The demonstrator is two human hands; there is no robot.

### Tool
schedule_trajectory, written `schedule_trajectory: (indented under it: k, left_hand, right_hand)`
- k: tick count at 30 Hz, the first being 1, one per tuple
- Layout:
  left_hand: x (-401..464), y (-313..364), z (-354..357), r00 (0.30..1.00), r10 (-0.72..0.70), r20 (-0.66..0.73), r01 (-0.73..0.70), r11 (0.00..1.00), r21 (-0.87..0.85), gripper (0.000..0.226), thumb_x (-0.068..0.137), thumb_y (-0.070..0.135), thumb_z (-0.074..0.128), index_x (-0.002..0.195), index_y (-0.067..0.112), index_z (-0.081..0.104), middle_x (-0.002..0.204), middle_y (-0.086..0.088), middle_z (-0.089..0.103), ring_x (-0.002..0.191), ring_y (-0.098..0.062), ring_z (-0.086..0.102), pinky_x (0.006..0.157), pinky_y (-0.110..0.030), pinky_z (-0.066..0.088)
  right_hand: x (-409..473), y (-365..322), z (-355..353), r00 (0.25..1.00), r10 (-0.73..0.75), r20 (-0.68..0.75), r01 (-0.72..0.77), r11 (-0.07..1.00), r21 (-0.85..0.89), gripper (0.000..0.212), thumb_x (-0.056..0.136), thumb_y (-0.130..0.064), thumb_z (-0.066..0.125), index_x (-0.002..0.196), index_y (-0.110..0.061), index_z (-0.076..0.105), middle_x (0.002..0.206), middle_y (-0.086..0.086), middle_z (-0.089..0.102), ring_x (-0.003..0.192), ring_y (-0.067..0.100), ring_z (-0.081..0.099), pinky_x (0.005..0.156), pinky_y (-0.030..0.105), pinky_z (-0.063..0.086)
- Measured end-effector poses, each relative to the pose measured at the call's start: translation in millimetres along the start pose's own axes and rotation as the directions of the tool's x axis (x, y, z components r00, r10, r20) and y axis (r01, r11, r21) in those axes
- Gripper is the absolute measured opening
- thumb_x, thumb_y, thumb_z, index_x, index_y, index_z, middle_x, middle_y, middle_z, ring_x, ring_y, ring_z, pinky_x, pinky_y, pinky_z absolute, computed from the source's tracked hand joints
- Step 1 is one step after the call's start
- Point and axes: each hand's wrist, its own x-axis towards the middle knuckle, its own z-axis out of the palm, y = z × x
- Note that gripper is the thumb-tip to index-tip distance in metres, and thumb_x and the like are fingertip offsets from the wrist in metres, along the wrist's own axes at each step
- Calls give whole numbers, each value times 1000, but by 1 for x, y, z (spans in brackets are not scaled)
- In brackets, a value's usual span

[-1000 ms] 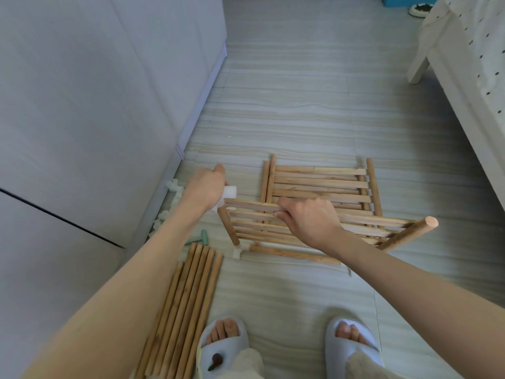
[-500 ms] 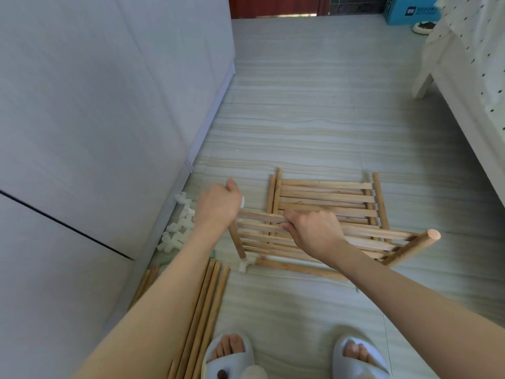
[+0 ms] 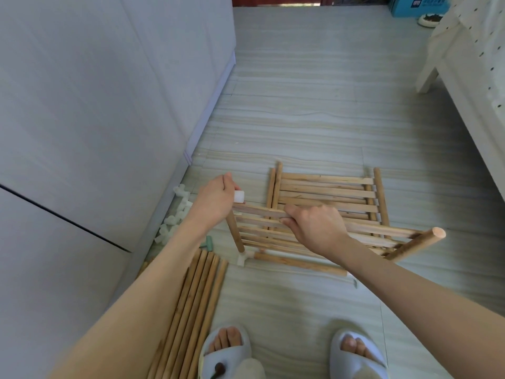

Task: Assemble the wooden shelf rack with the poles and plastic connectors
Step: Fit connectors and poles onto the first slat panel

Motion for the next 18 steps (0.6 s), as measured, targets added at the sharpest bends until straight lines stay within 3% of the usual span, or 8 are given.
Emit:
schedule_trajectory:
  k: [4, 8, 11, 15, 18]
  left_hand:
    - [1, -4, -1, 999, 5, 41, -4, 1000, -20, 25, 99, 28, 26, 98, 20, 50, 103, -3, 67, 90, -13, 58, 73, -25, 39]
    - [-1, -2, -4, 997, 31, 64, -29, 999, -26, 23, 100, 27, 26, 91, 25, 47, 90, 6, 67, 67, 11, 52, 56, -7, 37]
    - [-1, 2, -4, 997, 39, 59, -33, 995, -96, 25, 99, 20, 29, 83, 22, 48, 73, 11, 67, 58, 4, 52, 49, -9, 36]
    - [-3, 7, 0, 999, -30, 44, 42, 950, -309, 26, 98, 16, 35, 82, 18, 56, 84, -1, 72, 69, 0, 65, 59, -17, 42]
    - [-2, -3, 0, 991, -102, 88, 135, 768, -625, 33, 100, 30, 34, 89, 19, 63, 94, 0, 71, 88, -9, 65, 67, -18, 47]
  right_hand:
    - [-1, 0, -1, 1000, -5, -1, 5, 1000, 12, 25, 99, -43, 30, 95, -25, 46, 84, 1, 66, 77, 32, 62, 49, 29, 21]
    - [0, -1, -2, 1000, 2, 7, -3, 1000, 12, 26, 99, -44, 29, 97, -24, 47, 83, 2, 67, 77, 32, 62, 49, 29, 22]
    - [1, -1, -4, 1000, 6, 3, -6, 1000, 0, 27, 99, -43, 29, 100, -23, 47, 83, 1, 66, 77, 31, 63, 51, 29, 26]
    - [3, 0, -6, 1000, 17, 16, -16, 1000, -12, 29, 100, -43, 27, 103, -23, 47, 82, 1, 65, 76, 29, 62, 52, 29, 31]
    - [8, 2, -7, 999, 44, 11, -44, 999, -10, 29, 99, -45, 28, 99, -23, 48, 84, 2, 66, 77, 29, 62, 52, 29, 29]
